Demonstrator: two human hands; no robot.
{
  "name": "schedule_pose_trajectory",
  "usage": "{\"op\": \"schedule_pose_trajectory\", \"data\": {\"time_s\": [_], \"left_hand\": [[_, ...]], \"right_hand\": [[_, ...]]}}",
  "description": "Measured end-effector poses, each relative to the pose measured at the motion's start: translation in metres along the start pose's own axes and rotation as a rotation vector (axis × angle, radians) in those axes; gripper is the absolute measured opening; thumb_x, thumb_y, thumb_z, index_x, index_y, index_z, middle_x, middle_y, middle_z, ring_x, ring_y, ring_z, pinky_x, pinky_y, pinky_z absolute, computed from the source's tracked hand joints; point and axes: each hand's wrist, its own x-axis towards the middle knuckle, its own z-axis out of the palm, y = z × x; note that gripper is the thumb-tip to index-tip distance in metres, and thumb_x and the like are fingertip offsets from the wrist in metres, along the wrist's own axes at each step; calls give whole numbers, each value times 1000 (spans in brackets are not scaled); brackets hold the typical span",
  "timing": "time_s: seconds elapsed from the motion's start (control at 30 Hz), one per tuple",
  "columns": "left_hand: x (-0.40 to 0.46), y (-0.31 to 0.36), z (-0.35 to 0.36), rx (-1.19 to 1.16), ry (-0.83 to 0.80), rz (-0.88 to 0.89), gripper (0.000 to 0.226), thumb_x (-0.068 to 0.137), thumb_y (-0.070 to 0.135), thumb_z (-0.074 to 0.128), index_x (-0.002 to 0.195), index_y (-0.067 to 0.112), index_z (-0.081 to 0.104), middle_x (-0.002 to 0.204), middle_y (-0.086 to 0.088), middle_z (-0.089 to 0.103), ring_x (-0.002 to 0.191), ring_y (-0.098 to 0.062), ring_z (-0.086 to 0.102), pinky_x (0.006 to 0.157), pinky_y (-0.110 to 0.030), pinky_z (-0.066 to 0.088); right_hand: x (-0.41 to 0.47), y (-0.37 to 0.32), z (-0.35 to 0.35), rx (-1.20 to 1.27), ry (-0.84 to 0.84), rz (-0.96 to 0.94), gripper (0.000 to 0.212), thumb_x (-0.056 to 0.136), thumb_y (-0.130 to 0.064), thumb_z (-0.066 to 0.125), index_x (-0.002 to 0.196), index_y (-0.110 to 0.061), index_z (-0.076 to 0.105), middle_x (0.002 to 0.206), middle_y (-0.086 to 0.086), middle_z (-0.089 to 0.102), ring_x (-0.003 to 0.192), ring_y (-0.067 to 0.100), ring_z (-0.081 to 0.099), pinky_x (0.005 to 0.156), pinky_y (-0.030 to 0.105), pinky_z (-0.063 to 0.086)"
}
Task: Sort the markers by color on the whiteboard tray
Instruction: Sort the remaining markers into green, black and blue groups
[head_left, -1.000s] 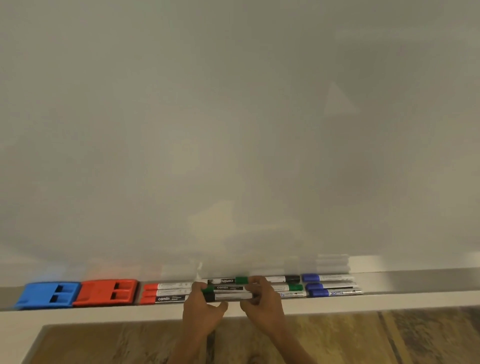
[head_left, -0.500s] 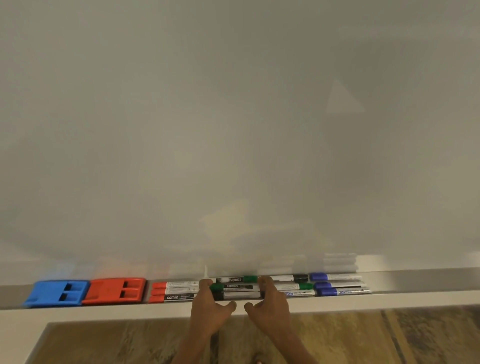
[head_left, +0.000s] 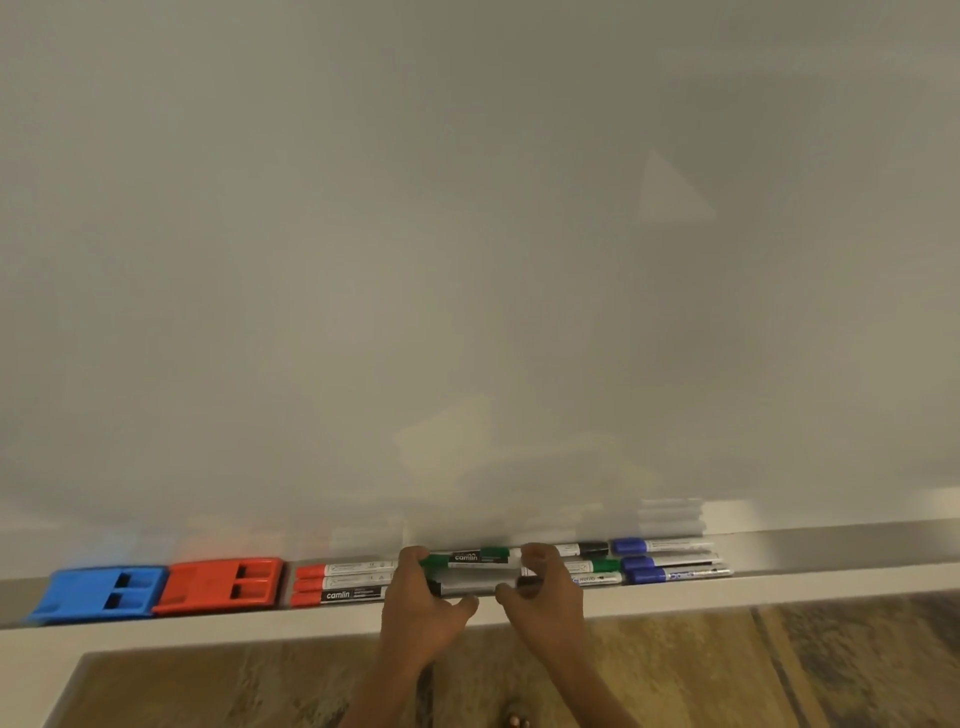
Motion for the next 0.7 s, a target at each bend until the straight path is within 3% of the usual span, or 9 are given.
{"op": "schedule_pose_trajectory", "data": {"time_s": [0.1, 0.2, 0.3, 0.47, 0.63, 0.7], "left_hand": [[-1, 7, 10, -2, -21, 42, 81, 59, 32, 86, 124, 24, 38, 108, 8, 53, 88, -13, 65, 83, -24, 55], [-5, 17, 24, -24, -64, 74, 79, 62, 28, 86, 125, 25, 38, 109, 8, 58, 72, -5, 64, 67, -10, 49], [-9, 25, 36, -21, -115, 84, 79, 61, 33, 85, 125, 27, 37, 108, 4, 61, 72, -12, 66, 65, -18, 54], [-18, 29, 42, 5, -119, 114, 81, 60, 35, 84, 127, 25, 39, 98, 21, 46, 69, -10, 67, 73, -26, 58], [-19, 23, 37, -6, -83, 83, 85, 60, 36, 84, 130, 25, 38, 106, 18, 45, 72, -10, 66, 74, -26, 58], [-18, 21, 34, -25, -68, 71, 84, 61, 33, 85, 131, 24, 38, 96, 22, 46, 73, -10, 66, 73, -23, 57]], "right_hand": [[-1, 5, -15, 31, 104, -13, 47, 70, -14, 78, 111, -19, 54, 106, -4, 63, 78, 5, 66, 68, 14, 50], [0, 15, -32, 54, 181, -5, 45, 70, -17, 79, 108, -20, 55, 105, -4, 64, 89, 13, 65, 77, 27, 53], [3, 22, -45, 82, 231, 8, 43, 71, -15, 79, 107, -21, 56, 105, -3, 65, 97, 18, 64, 83, 32, 53], [6, 24, -50, 109, 244, 5, 43, 72, -13, 78, 107, -20, 56, 106, 0, 66, 98, 17, 64, 79, 26, 51], [6, 22, -39, 89, 198, -20, 44, 73, -14, 78, 107, -24, 53, 105, -3, 62, 100, 19, 63, 82, 31, 53], [6, 21, -36, 101, 193, -30, 43, 73, -13, 78, 108, -21, 54, 105, -2, 63, 101, 20, 63, 82, 31, 53]]}}
